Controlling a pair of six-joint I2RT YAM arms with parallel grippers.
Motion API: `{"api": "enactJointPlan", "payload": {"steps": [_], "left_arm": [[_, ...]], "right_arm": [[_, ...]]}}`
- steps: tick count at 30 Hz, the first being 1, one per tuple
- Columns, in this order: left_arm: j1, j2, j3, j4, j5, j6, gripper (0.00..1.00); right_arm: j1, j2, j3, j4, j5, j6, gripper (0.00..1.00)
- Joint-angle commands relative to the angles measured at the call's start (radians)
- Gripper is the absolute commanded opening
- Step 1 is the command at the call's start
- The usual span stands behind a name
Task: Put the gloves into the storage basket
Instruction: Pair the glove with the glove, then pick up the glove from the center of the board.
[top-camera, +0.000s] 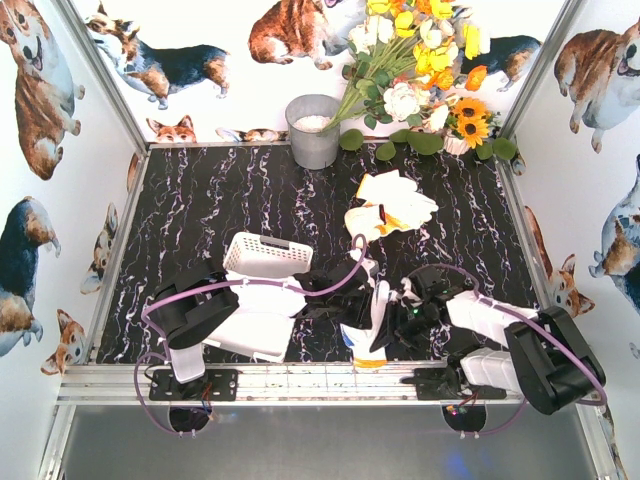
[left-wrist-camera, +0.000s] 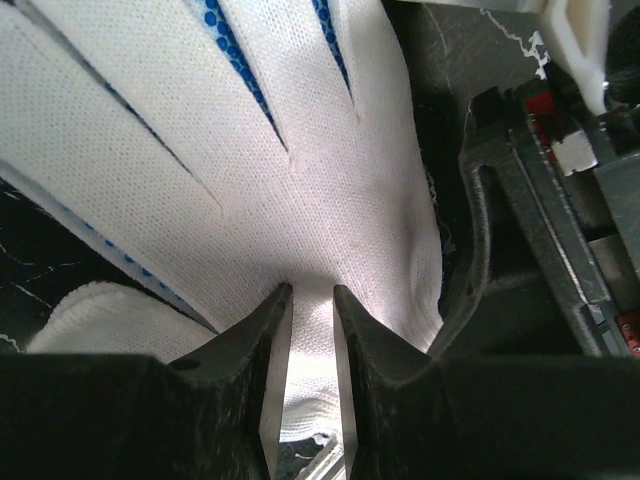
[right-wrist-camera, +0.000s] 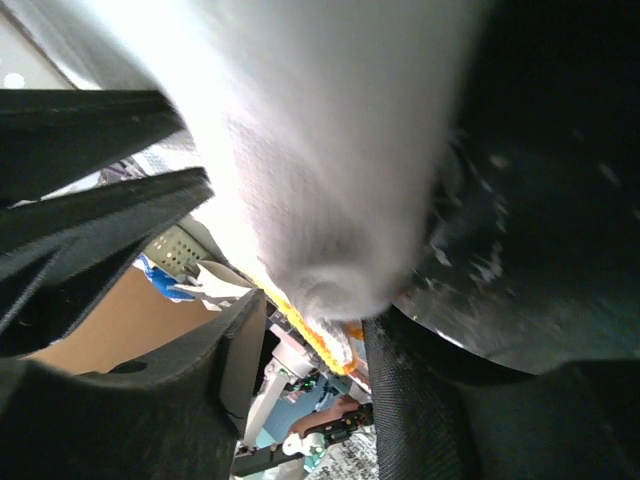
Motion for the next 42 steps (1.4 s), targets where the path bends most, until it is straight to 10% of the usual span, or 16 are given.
{"api": "enactJointPlan", "payload": {"steps": [1,12,42], "left_arm": [[-0.003,0.057,-0.063,-0.086,-0.045,0.008,0.2],[-0.016,0.025,-0.079,-0.066,-0.087,0.036,0.23],[-0.368,-0.444,-0.195,-0.036,-0.557,0.461,0.79]], "right_arm": [[0.012,0.069,-0.046,0.176,0.09,0.029,0.43],[0.023,0.098,-0.022,0.215,0.016,0.06,0.0],[0.017,0.019,0.198,-0.006,-0.096,0.216,0.0]]}}
